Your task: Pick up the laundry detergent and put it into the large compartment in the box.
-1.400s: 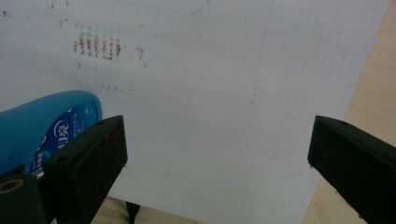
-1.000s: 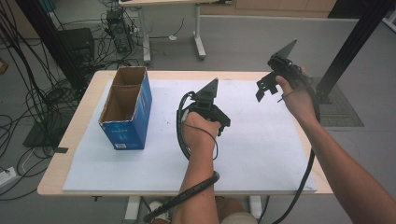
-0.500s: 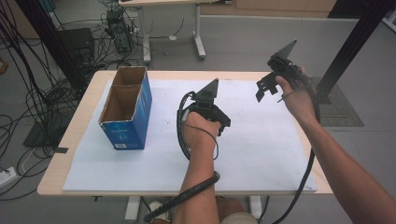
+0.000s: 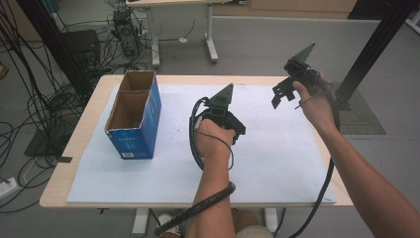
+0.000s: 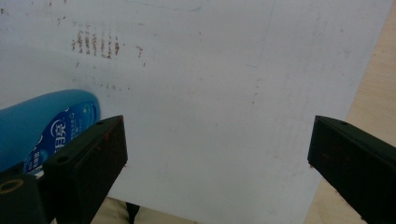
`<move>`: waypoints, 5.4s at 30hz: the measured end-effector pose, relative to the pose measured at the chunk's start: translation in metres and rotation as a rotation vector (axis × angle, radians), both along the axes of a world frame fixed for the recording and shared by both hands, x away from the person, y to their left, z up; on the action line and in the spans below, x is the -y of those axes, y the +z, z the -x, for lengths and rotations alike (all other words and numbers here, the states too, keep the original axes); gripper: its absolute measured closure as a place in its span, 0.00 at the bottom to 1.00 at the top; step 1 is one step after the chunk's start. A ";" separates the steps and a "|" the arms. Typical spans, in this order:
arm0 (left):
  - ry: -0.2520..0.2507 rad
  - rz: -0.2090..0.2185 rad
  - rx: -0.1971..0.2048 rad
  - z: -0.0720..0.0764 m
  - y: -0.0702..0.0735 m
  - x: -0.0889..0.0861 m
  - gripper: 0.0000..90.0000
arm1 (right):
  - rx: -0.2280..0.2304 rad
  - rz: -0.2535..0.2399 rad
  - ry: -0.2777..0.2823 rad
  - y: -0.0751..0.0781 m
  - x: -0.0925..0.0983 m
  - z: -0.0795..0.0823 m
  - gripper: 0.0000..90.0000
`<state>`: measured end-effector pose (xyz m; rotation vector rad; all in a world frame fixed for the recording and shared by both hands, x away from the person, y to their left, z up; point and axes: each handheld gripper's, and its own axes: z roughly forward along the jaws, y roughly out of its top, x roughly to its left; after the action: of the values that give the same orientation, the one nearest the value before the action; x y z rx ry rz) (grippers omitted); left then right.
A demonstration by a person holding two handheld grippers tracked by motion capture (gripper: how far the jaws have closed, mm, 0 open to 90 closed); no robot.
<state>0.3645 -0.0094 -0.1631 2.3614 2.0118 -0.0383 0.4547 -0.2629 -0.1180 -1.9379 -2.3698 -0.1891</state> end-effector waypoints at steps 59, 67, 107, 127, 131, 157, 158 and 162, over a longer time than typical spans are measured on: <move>-0.057 0.017 -0.015 -0.003 -0.003 -0.002 0.40 | -0.004 -0.004 0.005 -0.003 -0.003 -0.004 0.05; -0.061 0.025 -0.017 -0.004 -0.003 -0.003 0.40 | -0.002 -0.006 0.012 -0.003 -0.005 -0.005 0.05; -0.047 0.006 -0.008 -0.002 -0.003 0.002 0.41 | -0.005 -0.013 0.005 -0.007 0.001 -0.003 0.05; -0.059 0.005 -0.008 -0.002 -0.003 0.002 0.41 | -0.002 -0.012 0.006 -0.004 0.001 -0.002 0.05; -0.060 0.007 -0.009 -0.002 -0.003 0.001 0.41 | -0.003 -0.010 0.006 -0.004 0.000 -0.002 0.05; -0.059 0.003 -0.009 -0.002 -0.003 0.002 0.41 | 0.000 -0.008 0.012 -0.003 -0.001 -0.002 0.05; -0.059 0.004 -0.009 -0.002 -0.003 0.002 0.41 | 0.000 -0.008 0.013 -0.003 -0.001 -0.002 0.05; -0.062 0.004 -0.009 -0.002 -0.003 0.002 0.41 | 0.001 -0.006 0.008 -0.002 -0.001 -0.001 0.05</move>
<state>0.3666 -0.0111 -0.1659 2.4249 1.9401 -0.0548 0.4560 -0.2616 -0.1203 -1.9252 -2.3746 -0.1962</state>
